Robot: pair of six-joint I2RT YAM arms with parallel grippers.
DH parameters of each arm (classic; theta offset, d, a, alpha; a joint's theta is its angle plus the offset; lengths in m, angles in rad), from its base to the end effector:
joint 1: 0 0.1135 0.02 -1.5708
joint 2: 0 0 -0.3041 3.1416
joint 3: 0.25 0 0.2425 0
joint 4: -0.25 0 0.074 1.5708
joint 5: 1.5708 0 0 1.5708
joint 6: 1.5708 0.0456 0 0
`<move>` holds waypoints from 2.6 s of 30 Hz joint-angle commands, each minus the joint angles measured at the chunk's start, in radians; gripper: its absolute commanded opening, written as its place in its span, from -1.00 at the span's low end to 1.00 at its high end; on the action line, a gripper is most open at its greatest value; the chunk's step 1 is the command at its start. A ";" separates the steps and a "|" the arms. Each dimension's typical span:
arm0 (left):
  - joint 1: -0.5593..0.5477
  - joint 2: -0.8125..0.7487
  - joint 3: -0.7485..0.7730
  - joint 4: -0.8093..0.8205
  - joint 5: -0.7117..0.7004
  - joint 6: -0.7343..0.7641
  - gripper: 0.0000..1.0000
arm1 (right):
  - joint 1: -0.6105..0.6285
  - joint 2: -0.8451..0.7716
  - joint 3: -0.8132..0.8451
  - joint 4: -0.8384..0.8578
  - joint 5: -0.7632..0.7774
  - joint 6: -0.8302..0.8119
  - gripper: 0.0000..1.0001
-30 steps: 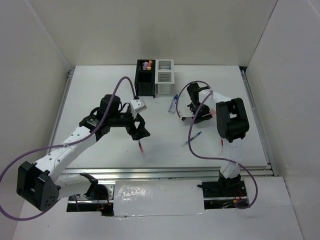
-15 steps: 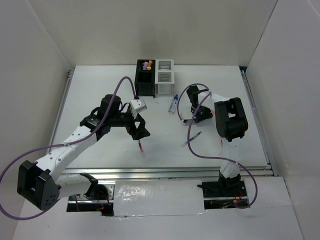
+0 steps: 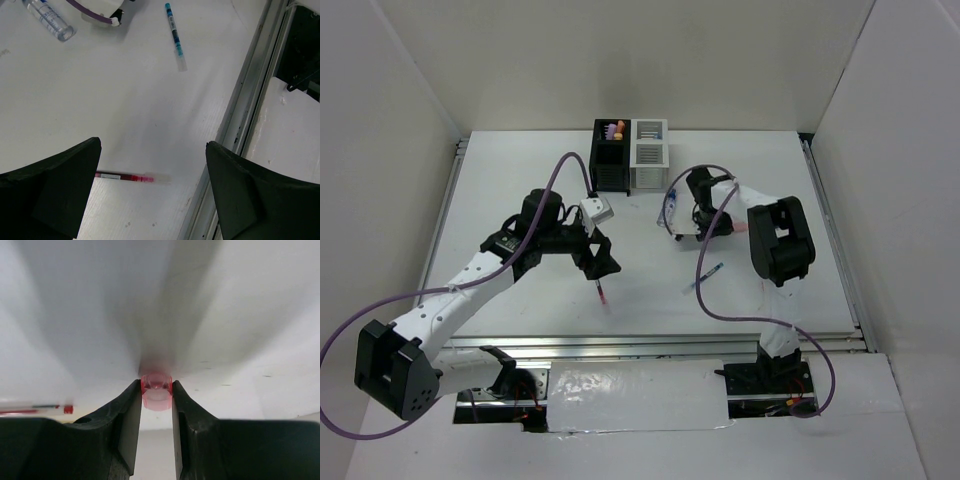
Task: Sort the stationery into containers
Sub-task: Pick up the stationery from the center of the board, then place the stationery in the storage box.
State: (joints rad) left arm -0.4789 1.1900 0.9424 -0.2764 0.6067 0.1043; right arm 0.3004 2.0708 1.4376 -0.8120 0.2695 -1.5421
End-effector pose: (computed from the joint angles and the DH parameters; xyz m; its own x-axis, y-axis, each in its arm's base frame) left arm 0.2063 -0.1364 0.3406 -0.3566 0.2815 -0.8908 0.8585 0.4749 -0.1936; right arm 0.3909 0.1084 0.1727 0.2261 -0.9386 0.2605 -0.9546 -0.2667 -0.1328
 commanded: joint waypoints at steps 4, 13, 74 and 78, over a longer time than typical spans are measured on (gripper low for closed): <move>0.025 -0.009 0.001 0.029 0.022 -0.069 0.97 | 0.051 -0.142 0.208 -0.114 -0.330 0.181 -0.87; 0.163 -0.029 -0.039 0.112 0.039 -0.297 0.98 | -0.010 -0.183 0.565 -0.169 -0.731 0.562 -1.00; 0.253 -0.036 -0.088 0.241 -0.197 -0.413 0.99 | 0.014 0.134 0.791 0.716 -0.315 1.833 0.43; 0.252 -0.055 -0.089 0.214 -0.248 -0.419 0.99 | 0.016 -0.023 0.628 0.556 -0.205 1.971 0.34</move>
State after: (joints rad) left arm -0.2214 1.1721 0.8505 -0.0753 0.4126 -0.2947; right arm 0.3050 2.2463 2.1582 -0.1596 -0.0799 0.2832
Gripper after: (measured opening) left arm 0.993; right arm 0.679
